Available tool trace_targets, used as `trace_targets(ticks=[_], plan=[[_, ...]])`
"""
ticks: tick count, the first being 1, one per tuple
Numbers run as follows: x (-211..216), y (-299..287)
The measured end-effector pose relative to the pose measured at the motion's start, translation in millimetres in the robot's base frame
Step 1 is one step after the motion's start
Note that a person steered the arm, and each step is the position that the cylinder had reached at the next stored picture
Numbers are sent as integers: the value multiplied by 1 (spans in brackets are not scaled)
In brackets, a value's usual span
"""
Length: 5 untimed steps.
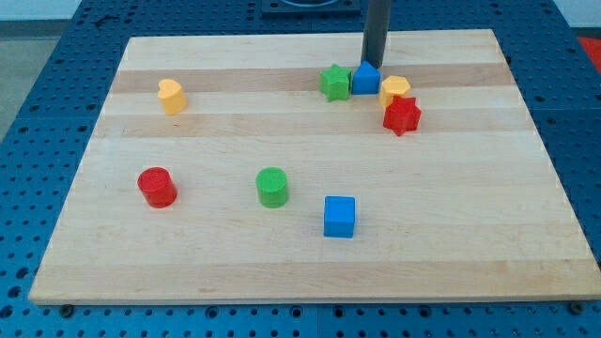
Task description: Push yellow heart bit down and up
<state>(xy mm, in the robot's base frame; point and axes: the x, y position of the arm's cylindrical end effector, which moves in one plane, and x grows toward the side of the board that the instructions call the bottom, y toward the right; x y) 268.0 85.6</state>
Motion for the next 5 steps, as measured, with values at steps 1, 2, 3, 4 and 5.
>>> trace_targets(ticks=[1,2,3,4,5], plan=[[4,-3],[8,-5],[8,-5],[-14,-11],[-25,-51]])
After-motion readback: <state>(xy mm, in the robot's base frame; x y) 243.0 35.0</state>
